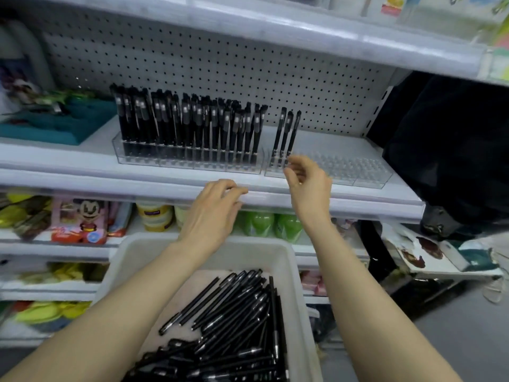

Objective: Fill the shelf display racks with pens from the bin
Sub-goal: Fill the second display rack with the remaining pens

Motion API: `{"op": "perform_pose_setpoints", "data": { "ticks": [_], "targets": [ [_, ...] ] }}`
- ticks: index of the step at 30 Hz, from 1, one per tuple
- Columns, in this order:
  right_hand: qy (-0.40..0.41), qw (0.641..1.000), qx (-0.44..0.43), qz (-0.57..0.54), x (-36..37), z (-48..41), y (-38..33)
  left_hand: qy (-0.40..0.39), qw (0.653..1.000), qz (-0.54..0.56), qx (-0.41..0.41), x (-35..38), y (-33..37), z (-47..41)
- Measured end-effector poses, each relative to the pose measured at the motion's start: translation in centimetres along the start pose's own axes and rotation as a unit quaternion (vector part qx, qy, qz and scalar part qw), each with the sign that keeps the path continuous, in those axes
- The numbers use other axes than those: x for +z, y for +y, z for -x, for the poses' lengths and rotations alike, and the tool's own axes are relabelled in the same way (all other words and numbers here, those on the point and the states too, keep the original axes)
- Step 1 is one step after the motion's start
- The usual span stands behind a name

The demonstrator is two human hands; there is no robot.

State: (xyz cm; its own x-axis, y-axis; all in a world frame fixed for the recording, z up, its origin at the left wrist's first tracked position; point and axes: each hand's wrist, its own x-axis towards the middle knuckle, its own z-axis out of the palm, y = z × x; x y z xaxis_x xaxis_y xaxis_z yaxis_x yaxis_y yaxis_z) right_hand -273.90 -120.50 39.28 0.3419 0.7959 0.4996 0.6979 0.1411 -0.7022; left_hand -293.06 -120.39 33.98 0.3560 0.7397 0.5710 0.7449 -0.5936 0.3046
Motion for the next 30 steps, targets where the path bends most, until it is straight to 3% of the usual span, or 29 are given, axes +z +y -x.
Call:
{"op": "perform_pose_setpoints", "data": {
  "ticks": [10,19,25,30],
  "targets": [
    [-0.177,0.983,0.042,0.002,5.3,14.0,0.7,-0.017,0.998,-0.051,-0.030,2.2,-4.8,9.1],
    [-0.390,0.903,-0.027,0.180,7.0,16.2,3.9,-0.017,0.999,-0.045,-0.024,2.8,-5.0,9.8],
    [-0.402,0.886,-0.069,0.220,7.5,15.9,3.9,-0.027,0.998,-0.043,-0.022,2.7,-5.0,9.9],
    [-0.372,0.915,-0.021,0.156,6.1,15.2,4.0,-0.016,1.000,-0.021,-0.011,2.6,-5.0,9.9]
  ]
}}
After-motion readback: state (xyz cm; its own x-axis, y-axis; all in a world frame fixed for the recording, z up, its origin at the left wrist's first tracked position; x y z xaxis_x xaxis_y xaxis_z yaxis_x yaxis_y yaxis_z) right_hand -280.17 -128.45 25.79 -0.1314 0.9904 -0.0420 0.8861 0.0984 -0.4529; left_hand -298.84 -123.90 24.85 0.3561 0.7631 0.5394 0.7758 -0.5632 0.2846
